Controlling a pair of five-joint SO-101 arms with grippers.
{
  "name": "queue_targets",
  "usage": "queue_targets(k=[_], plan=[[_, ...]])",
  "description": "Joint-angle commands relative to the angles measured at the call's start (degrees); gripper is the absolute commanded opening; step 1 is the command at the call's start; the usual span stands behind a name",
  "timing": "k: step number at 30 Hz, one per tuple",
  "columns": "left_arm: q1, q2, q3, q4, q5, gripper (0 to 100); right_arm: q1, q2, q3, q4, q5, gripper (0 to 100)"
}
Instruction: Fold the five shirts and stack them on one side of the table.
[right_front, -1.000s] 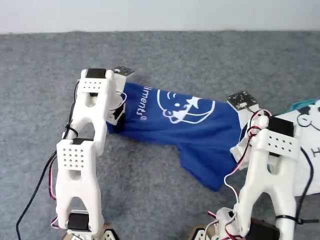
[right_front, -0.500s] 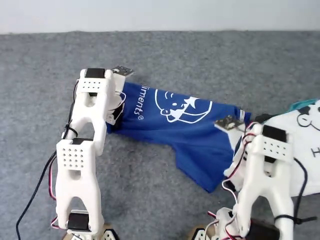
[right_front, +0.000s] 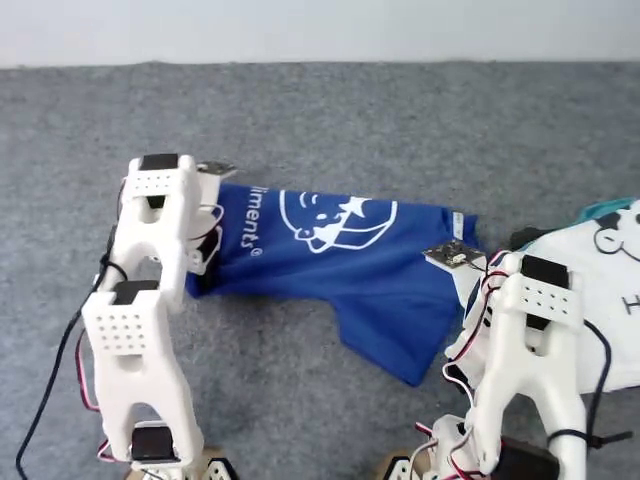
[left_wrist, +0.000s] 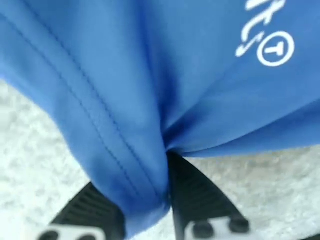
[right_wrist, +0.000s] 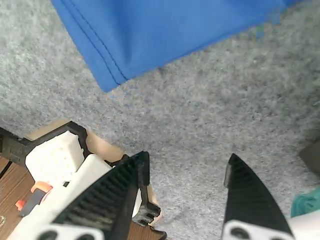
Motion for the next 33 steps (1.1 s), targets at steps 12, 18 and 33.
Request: queue_targets(k=[12, 18, 33], plan=[[-0.9, -4.9, 7.5, 1.8, 0.5, 13, -11.4, -3.1, 0.3, -16.9, -9.9, 23.7], [1.0, -4.6, 5.1, 0.8, 0.1, 21, -21.9, -3.1, 0.3, -23.5, -14.4, 23.7], [-7.6, -4.9, -0.4, 1.3, 0.1, 24, -14.2, -3.1, 15.8, -40.7, -18.7, 23.7]])
